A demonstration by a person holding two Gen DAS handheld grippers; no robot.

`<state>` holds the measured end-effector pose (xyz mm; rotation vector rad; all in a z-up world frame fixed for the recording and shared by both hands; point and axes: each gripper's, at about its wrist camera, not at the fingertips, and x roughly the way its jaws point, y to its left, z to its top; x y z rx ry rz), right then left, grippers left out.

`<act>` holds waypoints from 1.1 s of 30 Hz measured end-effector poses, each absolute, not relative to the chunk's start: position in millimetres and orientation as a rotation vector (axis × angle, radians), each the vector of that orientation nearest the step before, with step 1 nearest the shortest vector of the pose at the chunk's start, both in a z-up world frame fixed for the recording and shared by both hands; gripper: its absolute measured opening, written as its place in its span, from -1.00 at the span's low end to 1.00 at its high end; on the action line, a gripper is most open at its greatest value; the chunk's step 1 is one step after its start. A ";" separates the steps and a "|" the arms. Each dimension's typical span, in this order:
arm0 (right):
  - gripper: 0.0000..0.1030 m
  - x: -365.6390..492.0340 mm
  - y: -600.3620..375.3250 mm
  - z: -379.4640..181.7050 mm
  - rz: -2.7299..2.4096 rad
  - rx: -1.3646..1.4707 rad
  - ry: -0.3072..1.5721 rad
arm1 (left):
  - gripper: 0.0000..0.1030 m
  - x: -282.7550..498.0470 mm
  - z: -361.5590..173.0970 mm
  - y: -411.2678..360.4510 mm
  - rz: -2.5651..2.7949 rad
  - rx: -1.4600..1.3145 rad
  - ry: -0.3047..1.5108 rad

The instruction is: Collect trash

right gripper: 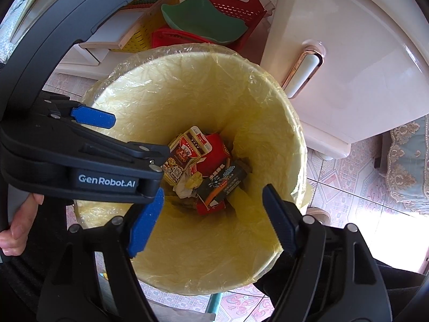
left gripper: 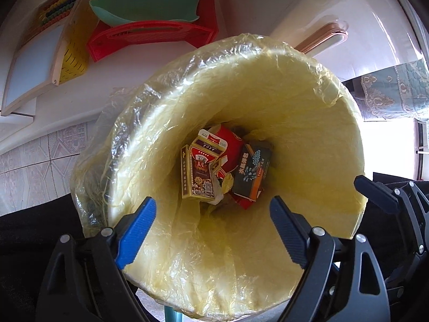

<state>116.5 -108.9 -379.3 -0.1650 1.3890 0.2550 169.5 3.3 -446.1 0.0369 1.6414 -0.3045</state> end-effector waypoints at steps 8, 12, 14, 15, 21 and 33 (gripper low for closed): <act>0.49 113.4 -116.4 -379.8 0.219 -0.176 1.403 | 0.65 168.8 -438.4 9.2 -0.270 0.030 1.630; 0.61 113.2 -128.6 -369.6 0.181 -0.141 1.388 | 0.70 163.1 -428.0 12.6 -0.226 0.068 1.598; 0.71 112.7 -134.2 -361.6 0.147 -0.136 1.374 | 0.71 158.9 -422.2 13.5 -0.224 0.064 1.590; 0.71 111.9 -136.0 -357.3 0.138 -0.124 1.364 | 0.71 156.0 -418.5 13.9 -0.218 0.070 1.583; 0.79 99.2 -146.9 -325.8 0.078 -0.076 1.300 | 0.72 132.8 -387.1 5.4 -0.210 0.115 1.502; 0.83 63.6 -158.0 -271.0 0.032 -0.035 1.168 | 0.73 93.5 -325.5 -5.3 -0.149 0.122 1.376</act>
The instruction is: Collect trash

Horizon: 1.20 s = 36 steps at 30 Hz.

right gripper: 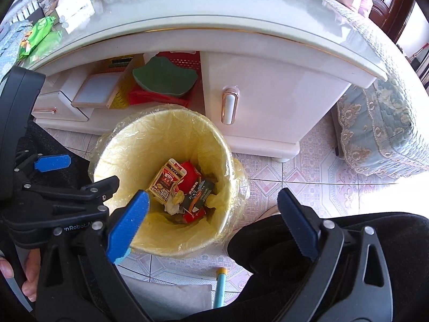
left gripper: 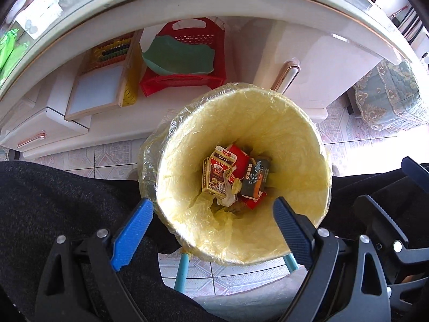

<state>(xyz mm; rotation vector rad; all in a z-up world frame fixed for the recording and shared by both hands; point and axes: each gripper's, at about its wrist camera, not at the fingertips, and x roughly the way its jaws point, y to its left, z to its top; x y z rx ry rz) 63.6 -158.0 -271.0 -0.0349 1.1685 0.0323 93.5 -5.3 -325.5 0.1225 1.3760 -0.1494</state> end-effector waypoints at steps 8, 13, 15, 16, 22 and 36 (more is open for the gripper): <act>0.83 33.3 -160.2 -219.8 -0.005 -0.046 1.028 | 0.73 68.7 -265.8 -13.5 -0.098 0.148 1.213; 0.88 18.5 -166.5 -161.0 -0.040 -0.026 0.869 | 0.73 58.4 -198.4 -14.0 -0.082 0.120 1.054; 0.88 12.2 -168.0 -138.2 -0.045 -0.013 0.804 | 0.73 52.7 -170.6 -14.7 -0.066 0.121 0.978; 0.88 8.8 -168.6 -128.1 -0.046 -0.005 0.774 | 0.73 49.8 -157.7 -14.6 -0.061 0.118 0.943; 0.88 -11.5 -174.6 -84.4 -0.064 0.028 0.656 | 0.82 35.1 -104.4 -14.8 -0.053 0.085 0.841; 0.88 -51.0 -172.6 -11.3 -0.182 -0.032 0.420 | 0.86 -10.0 -16.3 -20.0 -0.038 0.072 0.629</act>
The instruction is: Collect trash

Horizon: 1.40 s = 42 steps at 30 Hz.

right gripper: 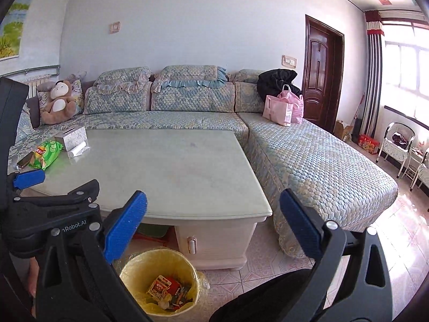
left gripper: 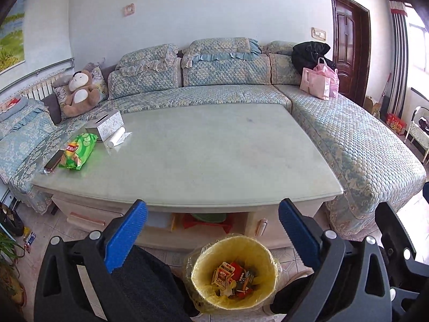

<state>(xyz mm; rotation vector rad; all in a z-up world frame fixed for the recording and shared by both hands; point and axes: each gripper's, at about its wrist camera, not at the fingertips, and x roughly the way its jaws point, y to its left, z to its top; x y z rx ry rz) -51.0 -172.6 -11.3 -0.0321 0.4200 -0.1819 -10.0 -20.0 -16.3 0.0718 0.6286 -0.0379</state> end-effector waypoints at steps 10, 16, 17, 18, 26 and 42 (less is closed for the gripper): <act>0.88 -57.9 -165.3 -4.6 -0.193 -0.056 0.402 | 0.86 -31.2 -1.6 -13.4 -0.033 0.060 0.589; 0.88 -58.3 -160.5 -5.4 -0.204 -0.069 0.407 | 0.86 -33.0 -2.9 -10.0 -0.031 0.050 0.592; 0.88 -58.3 -159.8 -5.7 -0.206 -0.073 0.408 | 0.86 -33.8 -2.6 -10.6 -0.029 0.054 0.590; 0.88 -58.6 -159.0 -6.1 -0.206 -0.075 0.408 | 0.86 -33.7 -2.8 -9.9 -0.027 0.056 0.590; 0.88 -60.3 -154.0 -8.2 -0.211 -0.085 0.412 | 0.86 -29.3 -5.7 -2.7 -0.020 0.047 0.605; 0.88 -58.1 -151.7 -7.5 -0.208 -0.088 0.415 | 0.86 -28.2 -9.6 4.8 -0.024 0.054 0.605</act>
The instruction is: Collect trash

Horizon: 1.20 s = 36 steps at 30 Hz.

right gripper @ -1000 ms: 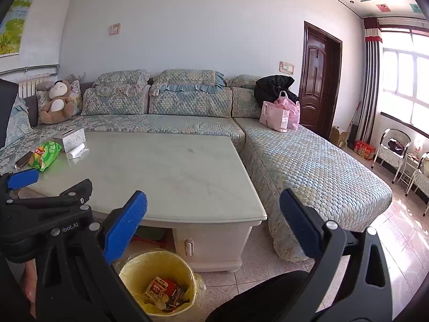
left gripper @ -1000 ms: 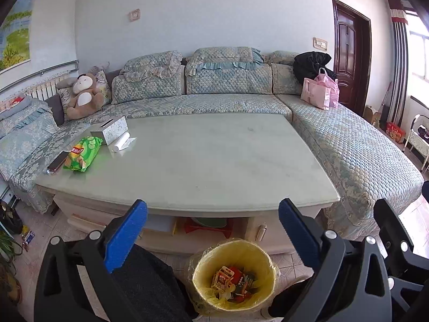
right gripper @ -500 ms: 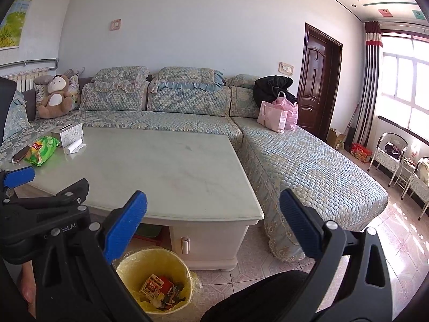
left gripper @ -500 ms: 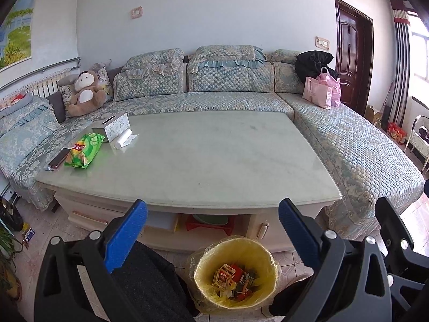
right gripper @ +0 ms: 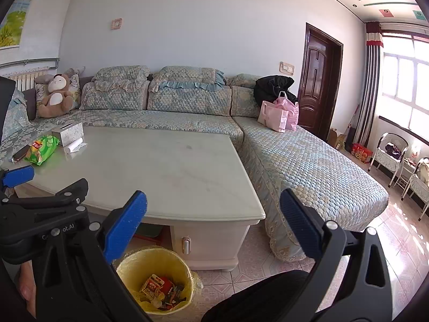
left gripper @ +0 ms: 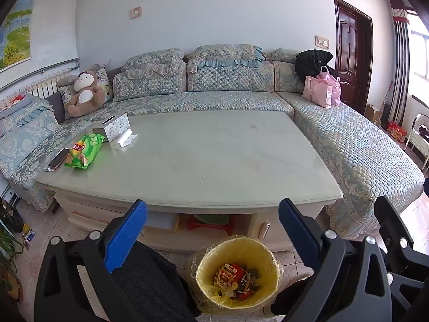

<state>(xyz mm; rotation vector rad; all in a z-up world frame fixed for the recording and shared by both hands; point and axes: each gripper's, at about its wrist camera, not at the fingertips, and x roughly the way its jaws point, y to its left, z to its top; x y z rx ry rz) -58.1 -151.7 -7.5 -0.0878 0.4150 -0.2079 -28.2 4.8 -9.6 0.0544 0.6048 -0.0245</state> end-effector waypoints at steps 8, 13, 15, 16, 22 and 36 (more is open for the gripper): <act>0.88 -56.2 -149.4 -10.2 -0.211 -0.093 0.417 | 0.86 -27.6 -10.8 4.7 -0.021 0.060 0.610; 0.88 -55.4 -148.9 -10.6 -0.211 -0.092 0.415 | 0.86 -27.7 -10.7 3.7 -0.020 0.065 0.603; 0.88 -55.8 -148.8 -10.8 -0.210 -0.090 0.415 | 0.86 -28.2 -10.5 4.4 -0.021 0.065 0.598; 0.88 -56.1 -148.3 -10.9 -0.210 -0.089 0.414 | 0.86 -28.5 -10.5 4.6 -0.021 0.065 0.596; 0.88 -56.6 -149.1 -9.9 -0.212 -0.089 0.412 | 0.86 -28.6 -10.7 4.6 -0.031 0.063 0.601; 0.88 -57.0 -148.6 -6.7 -0.208 -0.089 0.408 | 0.86 -25.1 -10.2 5.9 -0.050 0.053 0.612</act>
